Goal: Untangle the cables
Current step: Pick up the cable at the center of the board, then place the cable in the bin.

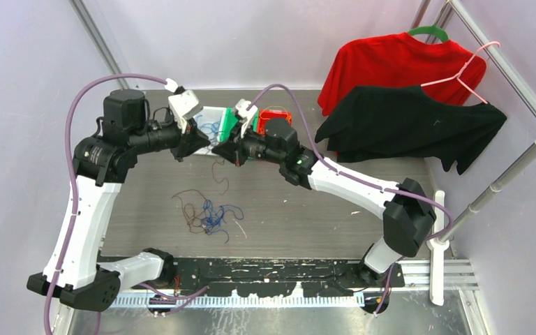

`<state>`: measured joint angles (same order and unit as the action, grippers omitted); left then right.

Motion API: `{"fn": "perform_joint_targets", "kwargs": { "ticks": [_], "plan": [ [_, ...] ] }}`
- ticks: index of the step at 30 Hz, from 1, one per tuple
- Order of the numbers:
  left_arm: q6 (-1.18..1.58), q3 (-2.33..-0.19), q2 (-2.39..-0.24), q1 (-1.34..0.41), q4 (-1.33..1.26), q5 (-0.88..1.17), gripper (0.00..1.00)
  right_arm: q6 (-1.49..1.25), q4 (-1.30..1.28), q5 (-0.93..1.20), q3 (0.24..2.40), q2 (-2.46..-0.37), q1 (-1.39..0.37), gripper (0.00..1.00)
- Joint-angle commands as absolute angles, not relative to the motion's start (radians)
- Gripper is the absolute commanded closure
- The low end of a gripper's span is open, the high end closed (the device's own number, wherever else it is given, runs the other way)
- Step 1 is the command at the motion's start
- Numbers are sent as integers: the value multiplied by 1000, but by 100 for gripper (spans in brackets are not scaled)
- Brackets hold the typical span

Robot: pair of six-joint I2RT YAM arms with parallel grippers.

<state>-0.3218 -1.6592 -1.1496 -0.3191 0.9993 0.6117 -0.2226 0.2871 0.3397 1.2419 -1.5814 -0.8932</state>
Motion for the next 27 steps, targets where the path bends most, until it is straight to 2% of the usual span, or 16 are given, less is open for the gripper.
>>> {"fn": "perform_joint_targets", "kwargs": {
  "ticks": [1, 4, 6, 7, 8, 16, 27],
  "plan": [
    [-325, -1614, -1099, -319, 917, 517, 68, -259, 400, 329, 1321, -1596, -791, 99],
    [-330, -1588, -1090, -320, 906, 451, 44, -262, 371, 322, 1374, -1650, -719, 99],
    [-328, -1578, -1090, -319, 906, 405, 13, -245, 350, 304, 1415, -1698, -687, 99],
    [-329, -1576, -1090, -319, 910, 385, 5, -233, 344, 287, 1433, -1724, -673, 99],
    [-332, -1575, -1092, -320, 919, 364, 2, -217, 338, 272, 1457, -1760, -661, 99],
    [-344, -1577, -1098, -304, 1025, 279, 1, -195, 291, 256, 1644, -1979, -604, 99],
    [-324, -1594, -1113, -264, 1058, 274, 0, -169, 170, 254, 1779, -2099, -607, 99]
  ]
}}
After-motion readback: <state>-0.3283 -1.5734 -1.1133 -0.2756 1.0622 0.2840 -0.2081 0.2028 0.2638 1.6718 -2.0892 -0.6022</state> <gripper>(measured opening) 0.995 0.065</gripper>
